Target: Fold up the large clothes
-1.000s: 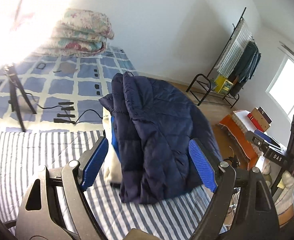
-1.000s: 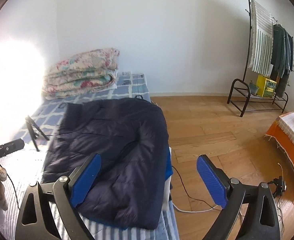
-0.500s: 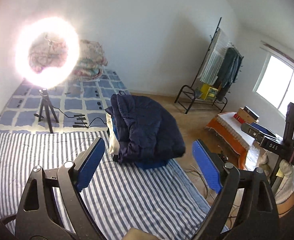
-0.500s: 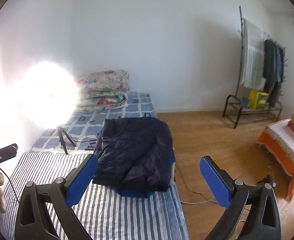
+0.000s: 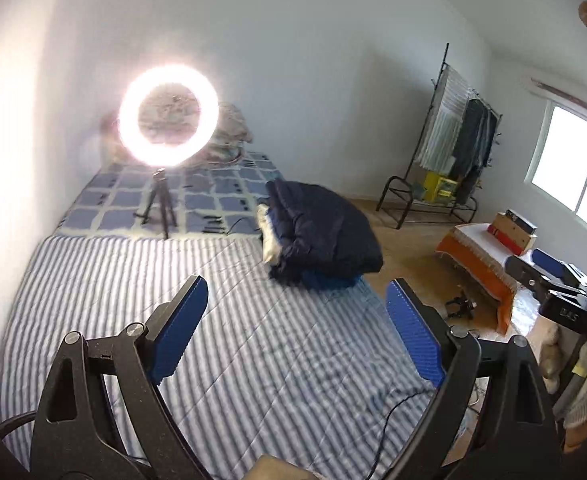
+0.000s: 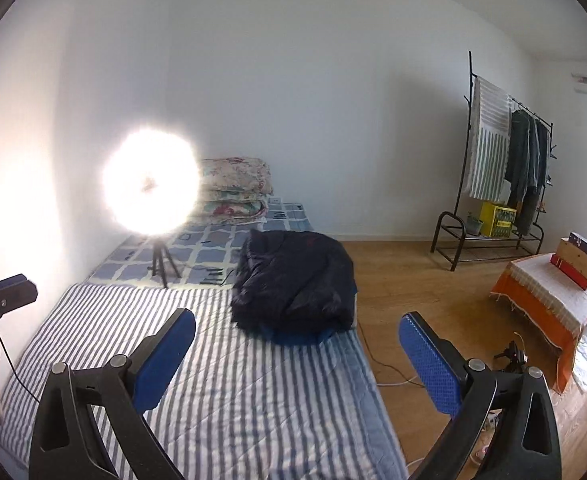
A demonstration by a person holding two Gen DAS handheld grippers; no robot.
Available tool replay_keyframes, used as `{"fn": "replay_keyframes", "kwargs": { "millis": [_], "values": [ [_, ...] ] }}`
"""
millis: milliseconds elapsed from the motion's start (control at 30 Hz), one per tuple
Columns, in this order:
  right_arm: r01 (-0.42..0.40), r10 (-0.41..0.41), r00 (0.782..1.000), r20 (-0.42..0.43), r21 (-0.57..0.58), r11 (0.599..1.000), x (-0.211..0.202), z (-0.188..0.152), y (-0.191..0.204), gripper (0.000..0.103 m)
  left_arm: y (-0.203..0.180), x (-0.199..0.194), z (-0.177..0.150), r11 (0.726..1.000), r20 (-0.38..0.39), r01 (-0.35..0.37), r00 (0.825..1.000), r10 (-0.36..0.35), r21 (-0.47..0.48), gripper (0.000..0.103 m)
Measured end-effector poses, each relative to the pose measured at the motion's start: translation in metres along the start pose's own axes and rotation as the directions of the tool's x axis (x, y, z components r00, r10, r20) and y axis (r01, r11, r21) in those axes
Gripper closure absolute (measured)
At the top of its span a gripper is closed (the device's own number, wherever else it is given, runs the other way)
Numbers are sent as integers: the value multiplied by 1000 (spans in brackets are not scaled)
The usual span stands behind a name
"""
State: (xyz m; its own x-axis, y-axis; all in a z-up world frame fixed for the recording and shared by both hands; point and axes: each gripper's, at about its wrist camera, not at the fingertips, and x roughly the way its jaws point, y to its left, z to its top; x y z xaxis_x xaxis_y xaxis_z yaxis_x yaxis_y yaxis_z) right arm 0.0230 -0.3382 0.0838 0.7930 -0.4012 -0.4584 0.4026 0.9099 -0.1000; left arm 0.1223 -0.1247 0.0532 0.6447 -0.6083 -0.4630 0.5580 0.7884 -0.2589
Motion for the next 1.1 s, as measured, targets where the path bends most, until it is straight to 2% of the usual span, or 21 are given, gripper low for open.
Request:
{"fn": "replay_keyframes", "kwargs": {
  "millis": [133,233,467,633,967,1100],
  "values": [
    [-27,27,1000,5,13,1000,-16,-27,19,0,5,-20,-31,999,-6,-37,999,37,16,11],
    [-17,17,1000,19,-6,1000,-24,-41,37,0,8,-30,-49,999,-18,-48,999,48,11,11],
    [-15,16,998,54,-29,999,-28,-66,68,0,6,-38,-76,992,8,-101,995,100,70,11],
    [-27,27,999,32,1,1000,-14,-83,73,0,10,-38,-89,990,8,-111,994,111,90,10],
    [-2,1,1000,11,14,1000,9,-106,75,0,10,-27,-94,984,9,-119,993,119,129,10],
    [16,-17,1000,18,6,1000,11,-110,75,0,10,-23,-97,980,-4,-151,988,153,128,9]
  ]
}}
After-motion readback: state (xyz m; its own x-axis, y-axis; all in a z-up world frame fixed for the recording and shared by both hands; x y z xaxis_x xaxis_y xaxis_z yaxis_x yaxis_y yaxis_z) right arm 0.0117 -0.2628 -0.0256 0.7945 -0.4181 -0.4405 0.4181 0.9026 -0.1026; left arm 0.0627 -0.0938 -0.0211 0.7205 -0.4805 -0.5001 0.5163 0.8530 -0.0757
